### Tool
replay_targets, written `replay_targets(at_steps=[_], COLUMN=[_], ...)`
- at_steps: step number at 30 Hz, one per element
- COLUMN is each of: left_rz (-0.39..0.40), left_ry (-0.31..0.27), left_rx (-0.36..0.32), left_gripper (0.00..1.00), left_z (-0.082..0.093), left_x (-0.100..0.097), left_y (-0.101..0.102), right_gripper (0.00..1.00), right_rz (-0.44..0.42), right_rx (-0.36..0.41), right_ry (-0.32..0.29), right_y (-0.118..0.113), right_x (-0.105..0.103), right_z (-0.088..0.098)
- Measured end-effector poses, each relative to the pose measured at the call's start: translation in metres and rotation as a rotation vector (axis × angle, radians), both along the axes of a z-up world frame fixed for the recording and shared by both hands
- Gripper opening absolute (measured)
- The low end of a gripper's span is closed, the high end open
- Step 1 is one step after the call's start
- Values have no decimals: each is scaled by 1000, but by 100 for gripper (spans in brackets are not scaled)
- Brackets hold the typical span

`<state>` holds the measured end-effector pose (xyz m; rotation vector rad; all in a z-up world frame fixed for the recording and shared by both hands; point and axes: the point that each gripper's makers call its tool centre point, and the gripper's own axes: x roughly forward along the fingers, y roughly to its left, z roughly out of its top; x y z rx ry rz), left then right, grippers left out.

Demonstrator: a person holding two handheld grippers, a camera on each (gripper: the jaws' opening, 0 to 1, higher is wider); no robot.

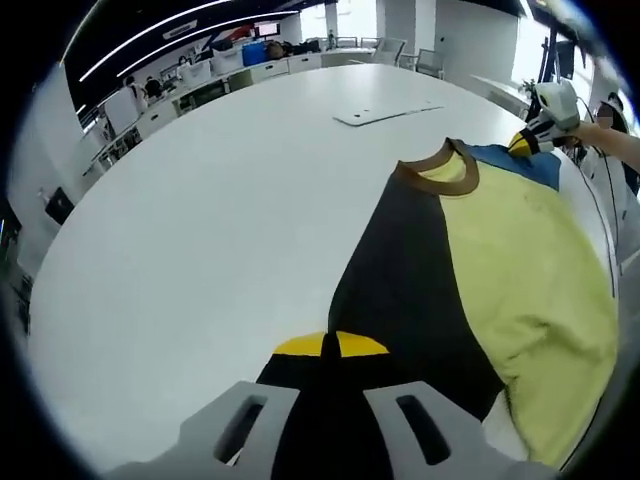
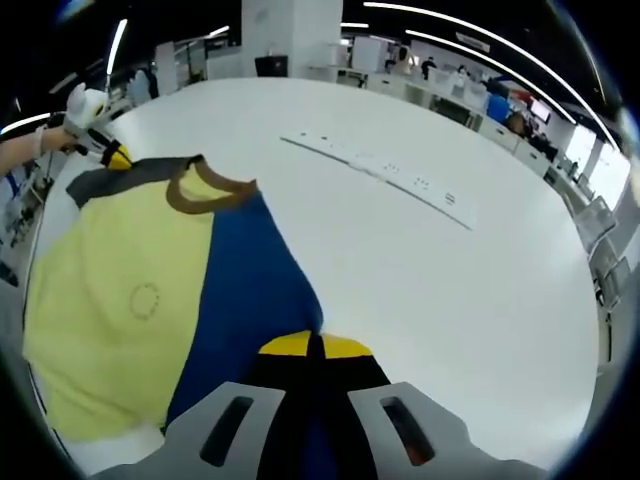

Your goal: Fold the garment on the visible template until the final outline fits inside the template.

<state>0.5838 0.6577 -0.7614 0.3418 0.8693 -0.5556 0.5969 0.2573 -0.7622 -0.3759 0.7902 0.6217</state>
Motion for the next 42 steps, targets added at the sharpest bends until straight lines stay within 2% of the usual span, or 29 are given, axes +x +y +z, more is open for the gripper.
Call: replay_targets(at_steps=[4,6,15,20,28,29,34,42], left_rz=[2,-7,-4,4,14,16,17,38], left_ry=[-8,-31,-56,-83,-105,-106,-114,-146], left_rx=[18,45,55,64,90,91,111,112], left_gripper=[0,0,0,0,0,0,0,0], left_z=[0,1,1,5,7,6,1,4], left_x=[7,10,24,39,65,67,76,87], left_y=[2,3,4,6,12,12,15,19], right_gripper=[2,2,2,2,2,2,2,2], right_rz=[0,-6,-10,-7,0,3,7,-18], right_rx=[-12,-19,-48,-69,-99,-104,-117,-102], right_ry=[-11,-17,-30,-46,-78,-80,-86,-112], right_y=[2,2,1,3,4,2,3,5], right_x=[8,13,30,42,72,82,99,104], right_z=[1,1,1,2,5,4,-1,0])
